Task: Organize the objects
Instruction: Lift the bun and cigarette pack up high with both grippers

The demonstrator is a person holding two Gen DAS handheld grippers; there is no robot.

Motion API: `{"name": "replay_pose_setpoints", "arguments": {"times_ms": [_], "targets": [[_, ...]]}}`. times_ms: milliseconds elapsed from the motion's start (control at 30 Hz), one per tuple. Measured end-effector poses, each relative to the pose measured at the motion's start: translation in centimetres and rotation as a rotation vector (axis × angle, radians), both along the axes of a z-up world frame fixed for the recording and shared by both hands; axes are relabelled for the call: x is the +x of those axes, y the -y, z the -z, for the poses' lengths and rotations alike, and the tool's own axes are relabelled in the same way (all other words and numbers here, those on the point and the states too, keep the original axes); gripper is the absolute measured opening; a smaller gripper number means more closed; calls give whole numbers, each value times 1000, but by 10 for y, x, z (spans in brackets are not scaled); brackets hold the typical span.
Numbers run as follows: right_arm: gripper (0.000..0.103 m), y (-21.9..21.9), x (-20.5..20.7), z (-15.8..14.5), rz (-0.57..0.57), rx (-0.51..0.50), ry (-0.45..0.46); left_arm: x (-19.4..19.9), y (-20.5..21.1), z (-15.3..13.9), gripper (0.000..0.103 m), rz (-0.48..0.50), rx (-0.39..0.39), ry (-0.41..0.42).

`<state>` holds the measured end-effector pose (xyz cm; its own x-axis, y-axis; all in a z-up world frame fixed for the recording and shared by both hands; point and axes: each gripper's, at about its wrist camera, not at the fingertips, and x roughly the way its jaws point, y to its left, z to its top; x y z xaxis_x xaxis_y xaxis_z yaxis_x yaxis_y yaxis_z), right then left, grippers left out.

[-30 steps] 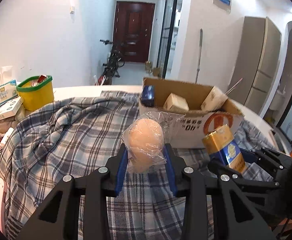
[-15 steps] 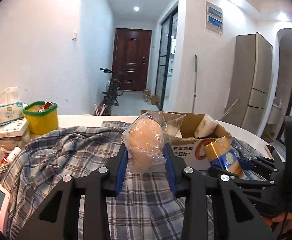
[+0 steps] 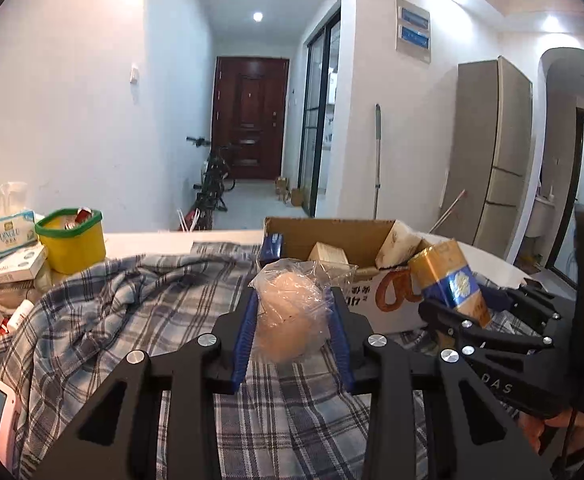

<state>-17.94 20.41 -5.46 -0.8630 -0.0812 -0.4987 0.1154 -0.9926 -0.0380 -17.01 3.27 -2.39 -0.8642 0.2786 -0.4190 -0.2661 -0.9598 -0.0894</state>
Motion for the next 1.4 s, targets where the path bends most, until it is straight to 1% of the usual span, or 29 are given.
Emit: {"name": "replay_pose_setpoints", "arguments": {"times_ms": [67,100,200,300,400,500,567,667,767,833,900,1000,1067,1133,1167,1200,1233,1267,1300,1367,1400], "targets": [[52,-2,-1,-1,3,-6,-2,-2,3,2,36,6,22,25],[52,-3,-1,-2,8,-11,-9,-2,5,1,36,4,32,24],[52,-4,0,-4,13,-18,-16,4,5,-3,36,-6,22,-13],[52,-6,0,-5,10,-30,-20,13,0,-6,36,13,15,-41],[51,-7,4,-9,7,-29,-42,22,-8,-10,36,24,-20,-92],[51,-8,11,-17,25,-12,-98,37,-16,-17,36,-30,-86,-178],[51,-12,17,-28,45,-22,-126,46,-20,-26,36,-4,-87,-193],[51,-21,29,-49,61,-63,-170,60,-23,-45,36,12,-91,-219],[51,-28,43,-75,56,-89,-206,67,-20,-64,36,13,-78,-212],[51,-33,54,-94,53,-99,-236,73,-16,-82,36,13,-65,-212],[51,-38,65,-117,53,-115,-280,79,-10,-103,36,17,-40,-235],[51,-44,83,-158,55,-141,-388,89,-2,-142,36,-15,9,-312],[51,-46,95,-189,60,-157,-474,92,1,-165,36,-13,37,-342],[51,-45,105,-215,31,-171,-527,97,-1,-190,36,39,36,-371],[51,-45,112,-229,-10,-187,-535,100,-2,-200,36,63,39,-388],[51,-47,118,-238,-45,-220,-543,106,-1,-210,36,75,51,-415],[51,-49,128,-248,-89,-261,-573,113,0,-220,36,78,65,-453],[51,-49,137,-256,-109,-269,-608,118,1,-227,36,79,74,-487],[51,-46,143,-264,-102,-252,-642,125,2,-236,36,73,79,-524],[51,-43,153,-277,-57,-239,-708,131,4,-248,36,57,86,-552],[51,-43,156,-282,-45,-242,-728,133,7,-254,36,65,111,-559]]}}
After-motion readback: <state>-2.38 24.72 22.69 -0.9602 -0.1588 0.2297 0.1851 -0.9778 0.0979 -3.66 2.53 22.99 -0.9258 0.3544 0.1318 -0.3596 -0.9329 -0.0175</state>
